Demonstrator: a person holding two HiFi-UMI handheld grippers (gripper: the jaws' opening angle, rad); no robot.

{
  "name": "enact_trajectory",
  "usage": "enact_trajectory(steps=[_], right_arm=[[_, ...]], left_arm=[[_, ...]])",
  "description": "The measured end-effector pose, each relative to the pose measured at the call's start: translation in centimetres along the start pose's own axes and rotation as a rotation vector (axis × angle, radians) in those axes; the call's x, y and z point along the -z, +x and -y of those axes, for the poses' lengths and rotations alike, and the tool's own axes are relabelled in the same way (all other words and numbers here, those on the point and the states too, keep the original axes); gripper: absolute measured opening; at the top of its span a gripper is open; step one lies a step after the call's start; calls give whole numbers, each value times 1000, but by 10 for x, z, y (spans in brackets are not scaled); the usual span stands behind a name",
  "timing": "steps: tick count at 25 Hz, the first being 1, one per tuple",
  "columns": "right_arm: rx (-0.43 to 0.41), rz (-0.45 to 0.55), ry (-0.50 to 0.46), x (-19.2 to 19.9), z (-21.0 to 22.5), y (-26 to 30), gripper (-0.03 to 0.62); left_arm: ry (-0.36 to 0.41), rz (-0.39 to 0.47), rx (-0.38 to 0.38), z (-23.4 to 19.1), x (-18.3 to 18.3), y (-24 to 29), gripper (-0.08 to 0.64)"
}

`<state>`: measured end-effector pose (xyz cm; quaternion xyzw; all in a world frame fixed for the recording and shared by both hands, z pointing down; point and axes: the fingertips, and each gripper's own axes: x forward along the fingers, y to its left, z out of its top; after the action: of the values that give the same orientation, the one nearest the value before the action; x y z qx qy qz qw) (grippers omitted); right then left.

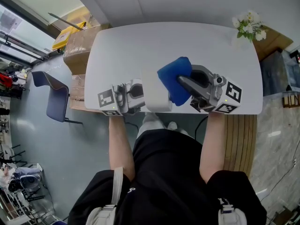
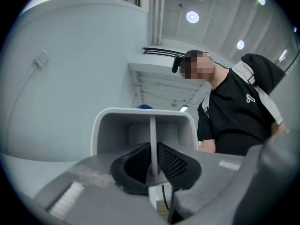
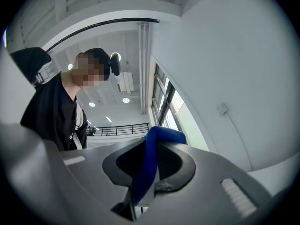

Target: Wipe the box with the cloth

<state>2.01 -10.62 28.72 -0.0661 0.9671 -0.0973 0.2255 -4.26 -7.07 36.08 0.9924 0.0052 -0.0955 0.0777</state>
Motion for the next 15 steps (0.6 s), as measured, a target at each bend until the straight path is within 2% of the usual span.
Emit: enact_trajectory(steps=[15], right_arm=[[168,11,2,2,27,-8,57]], left_arm=[[-41,11,77,17,-6,7,48]])
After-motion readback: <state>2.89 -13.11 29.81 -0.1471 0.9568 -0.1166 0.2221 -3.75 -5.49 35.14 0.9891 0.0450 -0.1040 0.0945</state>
